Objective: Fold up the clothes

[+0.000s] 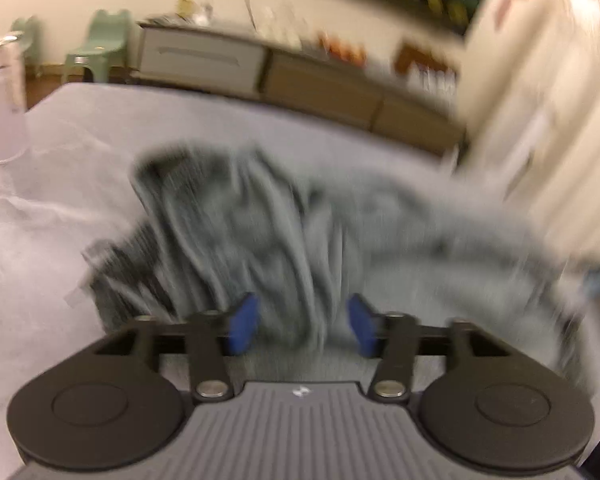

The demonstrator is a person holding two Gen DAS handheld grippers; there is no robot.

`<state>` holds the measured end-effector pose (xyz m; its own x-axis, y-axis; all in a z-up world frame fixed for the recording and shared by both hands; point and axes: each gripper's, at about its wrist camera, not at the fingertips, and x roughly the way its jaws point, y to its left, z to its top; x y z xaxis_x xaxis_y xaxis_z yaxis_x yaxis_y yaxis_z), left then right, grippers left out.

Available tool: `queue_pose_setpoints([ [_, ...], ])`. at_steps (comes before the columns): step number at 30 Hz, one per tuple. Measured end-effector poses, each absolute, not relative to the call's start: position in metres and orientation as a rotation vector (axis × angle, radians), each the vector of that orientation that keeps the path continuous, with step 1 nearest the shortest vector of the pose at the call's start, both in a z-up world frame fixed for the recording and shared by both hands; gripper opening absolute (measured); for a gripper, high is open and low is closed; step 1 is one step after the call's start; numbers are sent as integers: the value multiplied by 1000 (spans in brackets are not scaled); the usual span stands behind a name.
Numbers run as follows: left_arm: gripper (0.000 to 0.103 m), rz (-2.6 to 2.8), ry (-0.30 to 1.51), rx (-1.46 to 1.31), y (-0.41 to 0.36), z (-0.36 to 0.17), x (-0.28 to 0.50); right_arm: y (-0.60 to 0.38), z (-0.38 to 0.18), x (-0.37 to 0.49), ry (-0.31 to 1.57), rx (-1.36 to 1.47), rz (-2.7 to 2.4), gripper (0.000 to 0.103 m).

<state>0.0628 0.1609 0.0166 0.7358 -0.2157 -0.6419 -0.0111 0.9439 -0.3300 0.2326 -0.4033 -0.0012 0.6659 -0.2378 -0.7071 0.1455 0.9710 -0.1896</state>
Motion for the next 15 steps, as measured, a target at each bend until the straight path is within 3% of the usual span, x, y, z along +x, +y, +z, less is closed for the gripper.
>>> queue_pose_setpoints([
  [4, 79, 81, 649, -313, 195, 33, 96, -362, 10, 204, 739, -71, -88, 77],
  [5, 79, 100, 684, -287, 195, 23, 115, -351, 12, 196, 717, -55, -55, 83],
  [8, 74, 137, 784, -200, 192, -7, 166, -334, 4, 188, 695, -16, 19, 86],
  [10, 11, 135, 801, -127, 185, -12, 184, -329, -6, 188, 693, -23, 15, 86],
  [15, 13, 266, 509, -181, 224, 70, 212, -366, -17, 208, 705, -16, -99, 84],
])
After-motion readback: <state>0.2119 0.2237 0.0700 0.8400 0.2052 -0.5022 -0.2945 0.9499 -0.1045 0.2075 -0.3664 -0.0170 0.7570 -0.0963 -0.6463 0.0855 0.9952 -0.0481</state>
